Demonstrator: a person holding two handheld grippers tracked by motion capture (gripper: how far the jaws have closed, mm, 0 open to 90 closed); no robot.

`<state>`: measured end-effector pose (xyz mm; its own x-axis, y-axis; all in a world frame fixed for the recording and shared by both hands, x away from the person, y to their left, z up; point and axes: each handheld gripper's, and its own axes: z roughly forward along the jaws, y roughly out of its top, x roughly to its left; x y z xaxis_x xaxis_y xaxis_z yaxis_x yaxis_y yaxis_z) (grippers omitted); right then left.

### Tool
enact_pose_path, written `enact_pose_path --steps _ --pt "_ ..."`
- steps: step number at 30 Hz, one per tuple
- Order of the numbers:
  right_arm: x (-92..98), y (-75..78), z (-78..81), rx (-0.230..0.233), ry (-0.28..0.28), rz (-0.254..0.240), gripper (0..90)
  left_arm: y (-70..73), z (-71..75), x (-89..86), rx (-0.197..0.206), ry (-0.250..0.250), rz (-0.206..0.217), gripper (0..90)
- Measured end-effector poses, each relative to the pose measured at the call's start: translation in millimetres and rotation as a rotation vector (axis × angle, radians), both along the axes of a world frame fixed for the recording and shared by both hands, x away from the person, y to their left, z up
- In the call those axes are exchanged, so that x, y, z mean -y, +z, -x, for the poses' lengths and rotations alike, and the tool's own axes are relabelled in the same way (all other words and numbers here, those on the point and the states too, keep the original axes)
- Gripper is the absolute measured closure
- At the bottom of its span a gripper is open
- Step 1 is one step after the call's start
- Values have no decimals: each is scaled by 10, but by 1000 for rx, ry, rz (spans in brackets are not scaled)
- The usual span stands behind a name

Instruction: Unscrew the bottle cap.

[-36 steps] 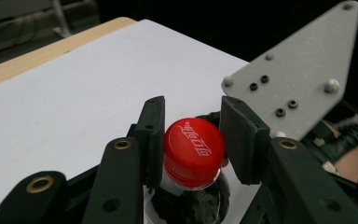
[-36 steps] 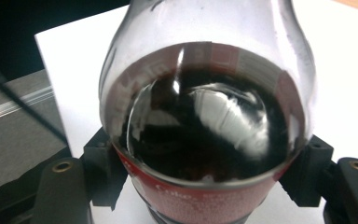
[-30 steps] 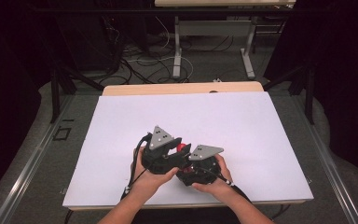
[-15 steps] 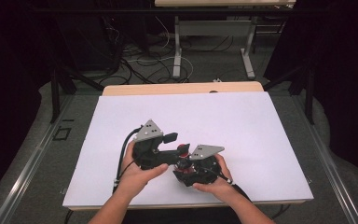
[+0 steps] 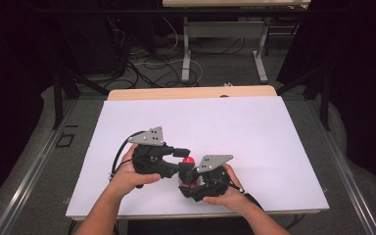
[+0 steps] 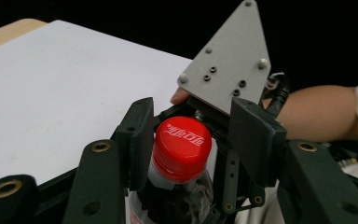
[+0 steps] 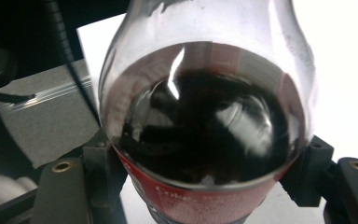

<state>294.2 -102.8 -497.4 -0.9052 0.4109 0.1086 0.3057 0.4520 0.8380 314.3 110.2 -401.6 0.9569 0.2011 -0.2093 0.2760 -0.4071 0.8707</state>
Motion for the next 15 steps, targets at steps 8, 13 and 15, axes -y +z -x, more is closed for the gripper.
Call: enact_pose_path --steps 8,13,15 --pt "-27 -6 22 3 20 0 284 1 29 29 28 19 -36 622" --pt "-12 4 13 3 -14 10 284 3 89 61 39 129 -30 626" --pt "-9 4 6 17 -44 3 285 11 126 93 45 194 -39 626"
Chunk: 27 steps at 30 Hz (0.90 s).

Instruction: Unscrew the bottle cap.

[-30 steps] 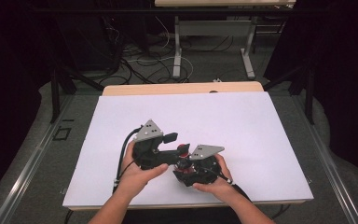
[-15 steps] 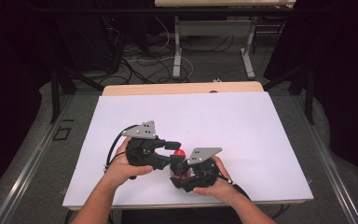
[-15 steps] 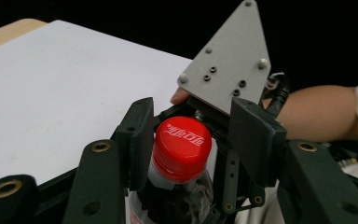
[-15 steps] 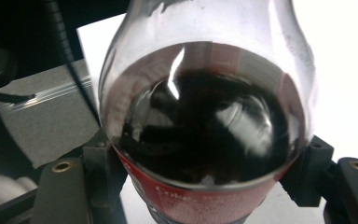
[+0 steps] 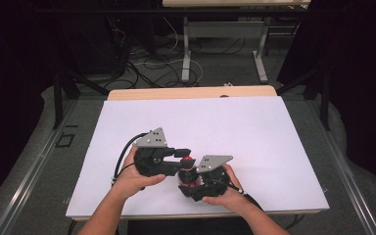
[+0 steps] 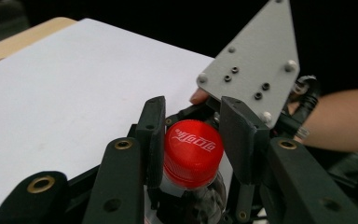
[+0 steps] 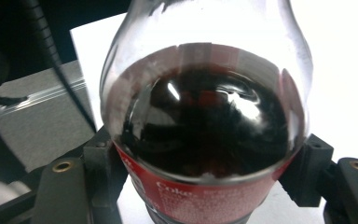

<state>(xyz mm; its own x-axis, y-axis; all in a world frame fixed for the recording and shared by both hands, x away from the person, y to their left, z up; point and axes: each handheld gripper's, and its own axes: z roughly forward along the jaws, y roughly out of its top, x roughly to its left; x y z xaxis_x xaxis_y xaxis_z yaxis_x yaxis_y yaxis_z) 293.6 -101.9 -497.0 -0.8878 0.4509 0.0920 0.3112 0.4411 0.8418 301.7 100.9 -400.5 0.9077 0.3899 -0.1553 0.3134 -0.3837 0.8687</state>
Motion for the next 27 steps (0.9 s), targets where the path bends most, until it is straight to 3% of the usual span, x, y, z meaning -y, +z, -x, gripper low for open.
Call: enact_pose_path --steps 1,8,15,18,20,21,23,27 --pt "1 1 0 -2 -18 0 285 3 29 25 -9 37 3 626" --pt "16 14 0 15 -114 -1 284 26 217 243 27 271 -14 627" --pt "25 -5 -4 10 -147 5 284 23 344 447 35 470 -39 627" --pt "34 -7 -15 3 -146 18 284 17 346 474 25 493 -36 625" --pt "35 -17 -22 13 -151 5 284 15 325 468 34 476 -45 616" --pt "38 -16 -24 13 -149 6 284 12 307 460 41 458 -54 578" --pt "41 -15 -25 19 -143 5 284 21 274 413 18 411 -21 526" --pt "49 1 -23 9 -125 -6 283 89 180 255 18 304 24 448"
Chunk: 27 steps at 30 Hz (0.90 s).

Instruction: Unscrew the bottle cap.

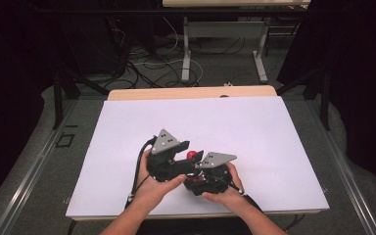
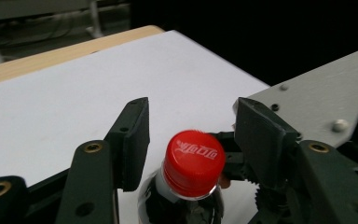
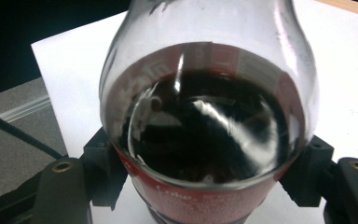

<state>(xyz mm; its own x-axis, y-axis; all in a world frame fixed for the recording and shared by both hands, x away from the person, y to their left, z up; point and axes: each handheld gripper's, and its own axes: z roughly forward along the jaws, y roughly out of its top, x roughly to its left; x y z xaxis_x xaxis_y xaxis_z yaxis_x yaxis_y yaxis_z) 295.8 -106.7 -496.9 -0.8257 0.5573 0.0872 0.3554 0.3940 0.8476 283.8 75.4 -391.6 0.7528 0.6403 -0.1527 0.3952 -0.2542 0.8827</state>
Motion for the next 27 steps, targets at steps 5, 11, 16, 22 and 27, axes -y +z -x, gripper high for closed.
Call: enact_pose_path --steps 5,11,16,22,27 --pt "12 13 1 -7 37 -8 283 52 -114 -182 3 -172 31 417" --pt "-17 13 25 1 84 -11 283 0 -244 -281 -12 -341 2 445" --pt "-29 18 40 -3 118 1 283 -48 -276 -308 -11 -406 -25 487" --pt "-38 9 44 -3 131 -4 284 -62 -281 -308 -20 -446 -16 611" --pt "-36 13 42 -8 132 -7 284 -62 -235 -281 4 -418 -23 618"
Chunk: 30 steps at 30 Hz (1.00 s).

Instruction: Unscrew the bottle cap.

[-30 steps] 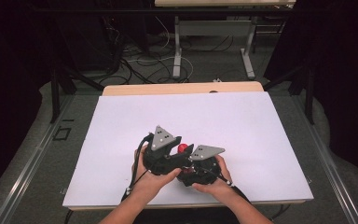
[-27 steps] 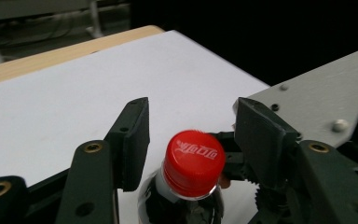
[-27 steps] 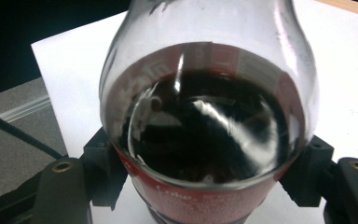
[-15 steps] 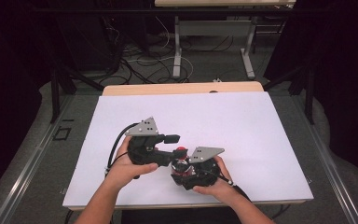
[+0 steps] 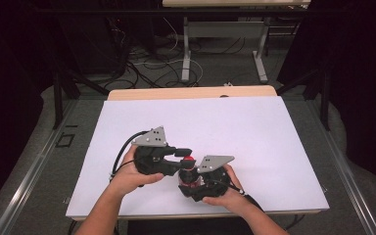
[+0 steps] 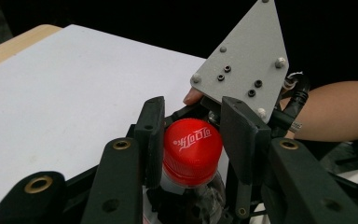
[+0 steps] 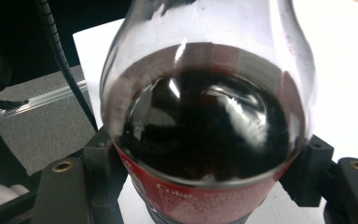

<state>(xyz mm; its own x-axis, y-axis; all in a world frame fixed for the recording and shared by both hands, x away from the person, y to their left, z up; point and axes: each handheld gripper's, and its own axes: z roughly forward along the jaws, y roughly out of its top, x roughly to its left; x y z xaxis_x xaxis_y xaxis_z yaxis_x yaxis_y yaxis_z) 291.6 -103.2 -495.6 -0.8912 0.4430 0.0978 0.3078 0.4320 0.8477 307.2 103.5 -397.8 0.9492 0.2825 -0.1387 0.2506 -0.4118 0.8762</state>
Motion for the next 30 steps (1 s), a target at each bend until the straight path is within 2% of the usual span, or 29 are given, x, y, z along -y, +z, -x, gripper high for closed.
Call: enact_pose_path --steps 5,9,10,13,15,17,19,23,25,27,29,30 --pt "6 0 -9 2 -56 3 284 1 104 97 23 134 -13 621" --pt "31 -3 -28 -4 -92 18 284 -15 204 215 43 281 -16 621" --pt "28 -10 -31 1 -111 4 285 -20 226 241 48 309 -13 621" --pt "35 -14 -37 16 -148 17 285 -51 314 344 66 431 -2 621" --pt "30 -13 -24 11 -188 22 284 -64 362 407 80 485 -5 621" --pt "40 -19 -36 21 -187 30 284 -66 379 456 80 518 -6 621" --pt "46 -22 -43 13 -186 27 284 -57 367 468 70 521 -9 620" --pt "66 -11 -51 0 -173 30 284 -32 306 405 53 472 -6 579" --pt "70 -19 -62 14 -171 19 284 -9 268 342 40 433 4 531" --pt "84 -8 -66 -11 -156 18 283 14 235 257 33 387 36 498" --pt "88 -2 -65 -14 -138 16 283 35 195 173 41 314 60 461" --pt "81 -9 -68 2 -128 8 283 41 174 136 42 277 66 448"
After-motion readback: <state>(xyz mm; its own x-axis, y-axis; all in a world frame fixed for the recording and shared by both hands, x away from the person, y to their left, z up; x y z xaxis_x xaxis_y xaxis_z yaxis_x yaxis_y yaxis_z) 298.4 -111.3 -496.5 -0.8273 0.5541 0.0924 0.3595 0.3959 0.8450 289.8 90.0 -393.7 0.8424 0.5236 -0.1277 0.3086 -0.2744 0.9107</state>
